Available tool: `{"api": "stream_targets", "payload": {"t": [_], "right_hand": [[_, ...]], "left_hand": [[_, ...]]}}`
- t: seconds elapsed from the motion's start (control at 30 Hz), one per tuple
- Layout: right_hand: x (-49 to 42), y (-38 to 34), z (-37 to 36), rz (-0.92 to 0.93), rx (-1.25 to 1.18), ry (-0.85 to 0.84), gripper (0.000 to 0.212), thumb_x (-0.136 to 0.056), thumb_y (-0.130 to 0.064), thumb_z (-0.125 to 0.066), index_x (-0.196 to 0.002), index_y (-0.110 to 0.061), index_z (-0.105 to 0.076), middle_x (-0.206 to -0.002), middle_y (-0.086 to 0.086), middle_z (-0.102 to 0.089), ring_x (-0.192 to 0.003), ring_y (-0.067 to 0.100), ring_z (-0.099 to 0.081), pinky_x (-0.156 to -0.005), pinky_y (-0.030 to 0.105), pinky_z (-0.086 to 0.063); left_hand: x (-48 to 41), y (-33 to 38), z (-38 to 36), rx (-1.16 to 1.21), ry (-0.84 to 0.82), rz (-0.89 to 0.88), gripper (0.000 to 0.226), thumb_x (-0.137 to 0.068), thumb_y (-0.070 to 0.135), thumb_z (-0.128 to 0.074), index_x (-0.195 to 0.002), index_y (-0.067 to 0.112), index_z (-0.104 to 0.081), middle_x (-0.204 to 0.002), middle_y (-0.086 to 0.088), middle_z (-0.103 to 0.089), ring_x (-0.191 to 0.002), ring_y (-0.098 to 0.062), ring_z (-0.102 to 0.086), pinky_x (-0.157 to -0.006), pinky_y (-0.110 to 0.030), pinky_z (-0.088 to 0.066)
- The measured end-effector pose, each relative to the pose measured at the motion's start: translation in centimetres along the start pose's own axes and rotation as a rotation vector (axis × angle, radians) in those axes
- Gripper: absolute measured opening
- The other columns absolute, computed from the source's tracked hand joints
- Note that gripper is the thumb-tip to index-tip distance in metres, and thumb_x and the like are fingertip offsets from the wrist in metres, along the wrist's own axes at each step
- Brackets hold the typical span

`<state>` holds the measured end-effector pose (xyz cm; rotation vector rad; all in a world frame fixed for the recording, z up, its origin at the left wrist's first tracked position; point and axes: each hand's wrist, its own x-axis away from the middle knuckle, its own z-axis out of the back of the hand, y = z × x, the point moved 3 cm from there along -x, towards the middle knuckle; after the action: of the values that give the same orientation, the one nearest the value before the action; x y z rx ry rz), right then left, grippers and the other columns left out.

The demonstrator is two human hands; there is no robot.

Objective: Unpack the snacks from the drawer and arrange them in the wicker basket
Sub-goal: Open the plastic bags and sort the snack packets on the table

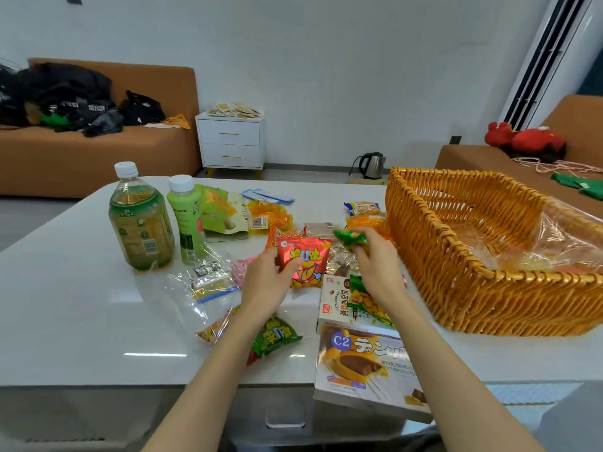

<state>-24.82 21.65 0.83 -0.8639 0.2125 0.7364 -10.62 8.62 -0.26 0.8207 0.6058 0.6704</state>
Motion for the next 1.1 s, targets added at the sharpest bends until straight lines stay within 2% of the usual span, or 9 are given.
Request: {"api": "stream_targets", "payload": {"t": [0.07, 0.13, 0.33, 0.53, 0.6, 0.7, 0.87, 1.0, 1.1], "right_hand": [[0.0, -1.1, 1.5, -0.093, -0.289, 0.1, 0.019, -0.098, -0.018, -0.054, -0.116, -0.021, -0.054, -0.095, -0.015, -0.062, -0.082, 0.004, -0.063, -0.071, 0.029, -0.056], [0.3, -1.9, 2.1, -0.205, -0.542, 0.096, 0.014, -0.097, -0.024, -0.056, -0.11, -0.02, -0.054, -0.094, -0.014, -0.065, -0.085, 0.002, -0.065, -0.076, 0.03, -0.056], [2.2, -3.9, 1.6, -0.438, -1.064, -0.19, 0.026, -0.096, -0.028, -0.055, -0.113, -0.01, -0.063, -0.108, 0.006, -0.071, -0.1, 0.016, -0.067, -0.076, 0.026, -0.052], [3.8, -6.7, 0.8, -0.318, -1.072, -0.381, 0.018, -0.097, -0.025, -0.054, -0.109, -0.012, -0.058, -0.11, 0.011, -0.071, -0.098, 0.021, -0.068, -0.087, 0.037, -0.053], [4.0, -7.0, 0.9, -0.286, -1.024, -0.379, 0.015, -0.097, -0.027, -0.053, -0.106, -0.015, -0.053, -0.106, 0.009, -0.072, -0.094, 0.021, -0.069, -0.084, 0.038, -0.055], [3.9, -6.7, 1.0, -0.3, -1.031, -0.302, 0.019, -0.098, -0.028, -0.052, -0.108, -0.012, -0.049, -0.1, 0.009, -0.071, -0.087, 0.019, -0.069, -0.079, 0.039, -0.056], [3.4, -5.8, 0.7, -0.497, -1.153, -0.245, 0.019, -0.098, -0.028, -0.053, -0.108, -0.013, -0.048, -0.097, 0.008, -0.068, -0.085, 0.022, -0.067, -0.061, 0.033, -0.058], [4.0, -7.0, -0.3, -0.714, -1.29, -0.355, 0.02, -0.097, -0.031, -0.053, -0.099, -0.013, -0.063, -0.088, 0.006, -0.071, -0.079, 0.019, -0.067, -0.061, 0.033, -0.058], [4.5, -8.8, -1.1, -0.827, -1.39, -0.452, 0.025, -0.093, -0.037, -0.057, -0.098, -0.014, -0.066, -0.081, 0.005, -0.075, -0.082, 0.018, -0.068, -0.065, 0.034, -0.059]], "left_hand": [[0.3, 0.5, 0.8, 0.124, 0.08, 0.01, 0.022, -0.092, 0.032, -0.061, -0.101, 0.012, -0.065, -0.089, 0.004, -0.066, -0.071, 0.002, -0.054, -0.054, -0.006, -0.039], [0.7, 1.0, 1.8, 0.29, 0.143, 0.039, 0.02, -0.091, 0.033, -0.063, -0.099, 0.015, -0.066, -0.086, 0.004, -0.068, -0.072, -0.007, -0.059, -0.062, -0.014, -0.046], [2.4, 1.9, 3.6, 0.577, 0.129, 0.166, 0.017, -0.092, 0.03, -0.062, -0.093, 0.013, -0.062, -0.062, 0.007, -0.058, -0.052, -0.012, -0.065, -0.076, -0.04, -0.058], [3.3, 2.9, 3.0, 0.675, 0.014, 0.24, 0.02, -0.096, 0.024, -0.056, -0.101, 0.006, -0.064, -0.047, 0.008, -0.055, -0.039, -0.006, -0.055, -0.073, -0.042, -0.06], [3.3, 2.9, 2.9, 0.732, -0.027, 0.251, 0.024, -0.098, 0.027, -0.052, -0.096, 0.007, -0.065, -0.055, 0.0, -0.056, -0.041, -0.007, -0.052, -0.076, -0.046, -0.059], [3.6, 3.1, 3.8, 0.696, -0.043, 0.19, 0.029, -0.101, 0.033, -0.045, -0.095, 0.012, -0.064, -0.08, -0.009, -0.063, -0.045, -0.006, -0.05, -0.055, -0.025, -0.052], [3.8, 1.2, 8.3, 0.194, 0.33, -0.071, 0.02, -0.097, 0.026, -0.052, -0.112, 0.026, -0.066, -0.099, 0.012, -0.064, -0.09, -0.008, -0.058, -0.063, -0.008, -0.038], [4.2, -2.8, 12.6, 0.114, 0.679, 0.168, 0.028, -0.092, 0.024, -0.06, -0.119, 0.017, -0.059, -0.112, -0.004, -0.056, -0.109, -0.017, -0.046, -0.077, -0.009, -0.034], [4.6, -5.7, 14.0, 0.198, 0.724, 0.564, 0.052, -0.088, 0.034, -0.065, -0.133, 0.019, -0.044, -0.138, -0.013, -0.034, -0.125, -0.029, -0.031, -0.102, -0.033, -0.031]]}}
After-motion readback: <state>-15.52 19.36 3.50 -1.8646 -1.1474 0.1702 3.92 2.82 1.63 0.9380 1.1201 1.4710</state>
